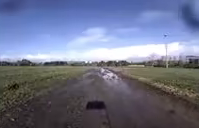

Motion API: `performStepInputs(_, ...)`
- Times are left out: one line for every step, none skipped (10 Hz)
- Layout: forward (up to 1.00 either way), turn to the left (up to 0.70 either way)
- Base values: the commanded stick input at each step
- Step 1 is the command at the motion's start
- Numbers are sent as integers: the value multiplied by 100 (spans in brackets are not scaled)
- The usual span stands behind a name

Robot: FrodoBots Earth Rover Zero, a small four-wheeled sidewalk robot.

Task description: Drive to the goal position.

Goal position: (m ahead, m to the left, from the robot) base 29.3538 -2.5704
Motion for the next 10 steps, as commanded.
performStepInputs(70, -20)
performStepInputs(70, -7)
performStepInputs(70, 0)
performStepInputs(70, 0)
performStepInputs(70, 0)
performStepInputs(70, 0)
performStepInputs(70, 0)
performStepInputs(70, 0)
performStepInputs(70, 0)
performStepInputs(0, 0)
